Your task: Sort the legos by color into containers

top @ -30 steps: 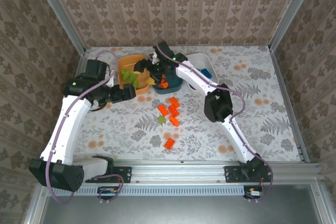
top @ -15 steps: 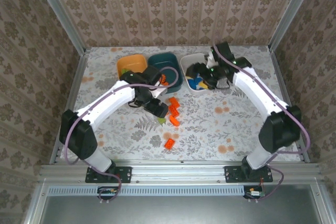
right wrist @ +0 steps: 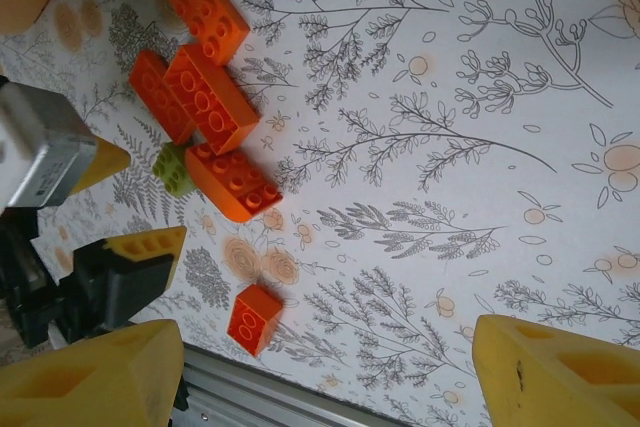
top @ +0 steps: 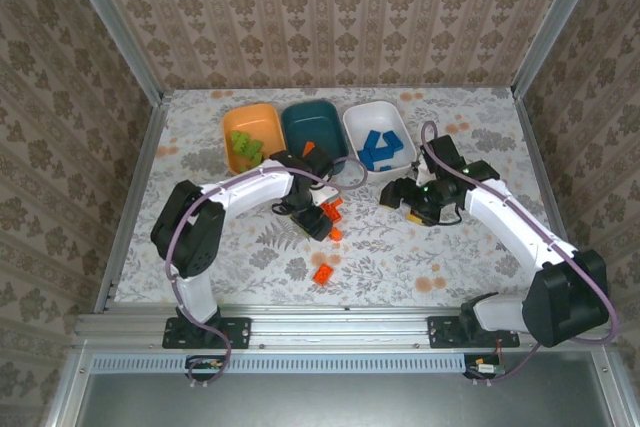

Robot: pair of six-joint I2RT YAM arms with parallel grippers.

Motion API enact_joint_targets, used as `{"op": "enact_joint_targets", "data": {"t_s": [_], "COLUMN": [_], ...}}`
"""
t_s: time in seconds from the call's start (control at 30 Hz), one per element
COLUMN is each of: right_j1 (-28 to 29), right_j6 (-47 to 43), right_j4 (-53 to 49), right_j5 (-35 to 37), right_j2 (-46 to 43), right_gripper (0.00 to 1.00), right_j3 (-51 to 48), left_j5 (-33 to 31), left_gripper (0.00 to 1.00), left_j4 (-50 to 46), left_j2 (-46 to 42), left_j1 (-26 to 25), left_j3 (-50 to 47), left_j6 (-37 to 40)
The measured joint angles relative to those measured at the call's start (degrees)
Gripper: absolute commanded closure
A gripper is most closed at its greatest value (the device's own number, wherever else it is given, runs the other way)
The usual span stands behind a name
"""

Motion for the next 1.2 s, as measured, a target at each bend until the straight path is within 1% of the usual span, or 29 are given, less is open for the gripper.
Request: {"op": "enact_joint_targets", "data": {"t_s": [0.17, 0.43, 0.63, 0.77, 0.87, 1.03, 1.2], "right_j1": [0.0, 0.0, 0.0, -0.15, -0.26, -0.26, -0.26], "right_j6": [0.39, 1.73, 1.84, 1.84, 1.84, 1.84, 1.81], "right_j4": [0.26, 1.31, 1.29, 1.27, 1.27, 1.29, 1.29], "right_j5": [0.02, 0.15, 0.87, 1.03, 1.07, 1.05, 1.05], "right_j2": [-0.09, -0.35, -0.39, -0.39, -0.39, -0.39, -0.39], "right_gripper": [0.24, 0.24, 0.25, 0.25, 0.25, 0.25, 0.24], "right_j3": [-1.2, -1.38, -1.38, -1.38, -1.38, -1.36, -1.36], "left_j5": [-1.27, -1.88, -1.88, -2.08, -2.49, -2.49, -2.29], "left_gripper": [0.22, 0.32, 0.35, 0.42, 0.51, 0.63, 0.7], "left_j4": [1.14, 3.58, 4.28, 4.48, 4.63, 4.68, 4.37], "left_j2": [0.31, 1.33, 2.97, 2.99, 3.04, 3.08, 3.08], "left_j1": [0.11, 0.11, 0.11, 0.11, 0.11, 0.15, 0.31], "left_j3": [-1.44, -1.55, -2.6, -3.98, -3.98, -3.98, -3.76], "left_j6": [0.07, 0.57, 1.14, 1.55, 1.7, 1.73, 1.66]}}
